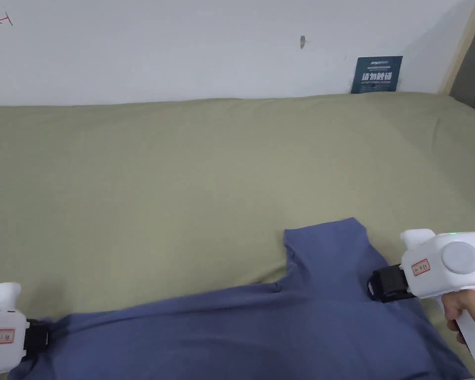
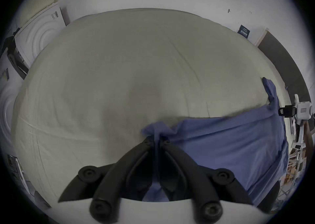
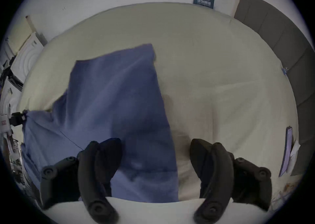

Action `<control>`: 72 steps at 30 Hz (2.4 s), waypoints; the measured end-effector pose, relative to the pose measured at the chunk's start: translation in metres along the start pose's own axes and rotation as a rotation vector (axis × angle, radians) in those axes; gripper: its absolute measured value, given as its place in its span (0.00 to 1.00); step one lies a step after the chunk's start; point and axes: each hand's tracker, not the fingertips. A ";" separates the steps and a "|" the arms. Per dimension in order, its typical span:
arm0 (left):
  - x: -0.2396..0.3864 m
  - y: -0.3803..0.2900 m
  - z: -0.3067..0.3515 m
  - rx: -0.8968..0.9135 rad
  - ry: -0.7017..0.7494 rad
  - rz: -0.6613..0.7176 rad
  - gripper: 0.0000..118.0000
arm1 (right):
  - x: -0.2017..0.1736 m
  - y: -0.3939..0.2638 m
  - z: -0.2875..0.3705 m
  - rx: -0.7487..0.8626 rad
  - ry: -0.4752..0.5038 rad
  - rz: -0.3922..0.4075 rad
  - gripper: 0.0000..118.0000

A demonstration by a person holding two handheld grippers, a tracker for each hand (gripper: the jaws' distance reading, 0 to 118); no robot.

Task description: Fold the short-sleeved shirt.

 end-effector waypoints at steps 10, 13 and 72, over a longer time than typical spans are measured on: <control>-0.015 -0.007 0.059 0.065 -0.057 0.041 0.04 | 0.000 -0.035 0.103 0.204 0.080 -0.014 0.04; -0.020 -0.018 0.094 0.110 -0.066 0.038 0.04 | 0.002 -0.056 0.145 0.265 0.106 -0.004 0.04; 0.028 -0.161 0.273 0.521 -0.236 0.088 0.07 | -0.164 -0.262 0.335 1.127 -0.120 0.015 0.05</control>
